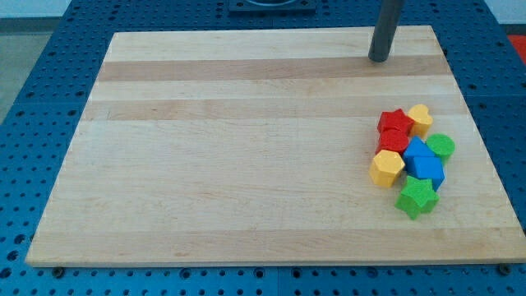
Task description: Separate the red star and the heart
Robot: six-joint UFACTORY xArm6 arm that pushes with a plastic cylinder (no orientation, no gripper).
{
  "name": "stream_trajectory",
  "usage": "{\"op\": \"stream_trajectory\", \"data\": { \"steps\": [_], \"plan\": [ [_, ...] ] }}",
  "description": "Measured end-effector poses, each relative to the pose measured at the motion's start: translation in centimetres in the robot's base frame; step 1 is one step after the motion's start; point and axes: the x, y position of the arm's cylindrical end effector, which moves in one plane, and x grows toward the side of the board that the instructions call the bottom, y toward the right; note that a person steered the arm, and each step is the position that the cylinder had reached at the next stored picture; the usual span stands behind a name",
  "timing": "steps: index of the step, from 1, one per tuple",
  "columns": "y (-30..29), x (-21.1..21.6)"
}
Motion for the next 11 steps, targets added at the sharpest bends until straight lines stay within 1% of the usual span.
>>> {"op": "stream_trajectory", "data": {
  "steps": [1, 2, 3, 4, 5, 7, 8, 10, 11],
  "plan": [
    [0.0, 0.0],
    [0.0, 4.6],
    [0.1, 6.4],
    [0.6, 10.7],
    [0.6, 10.8],
    [1.1, 13.7],
    [1.1, 13.8],
    [1.0, 17.3],
    [1.0, 17.7]
  ]
}}
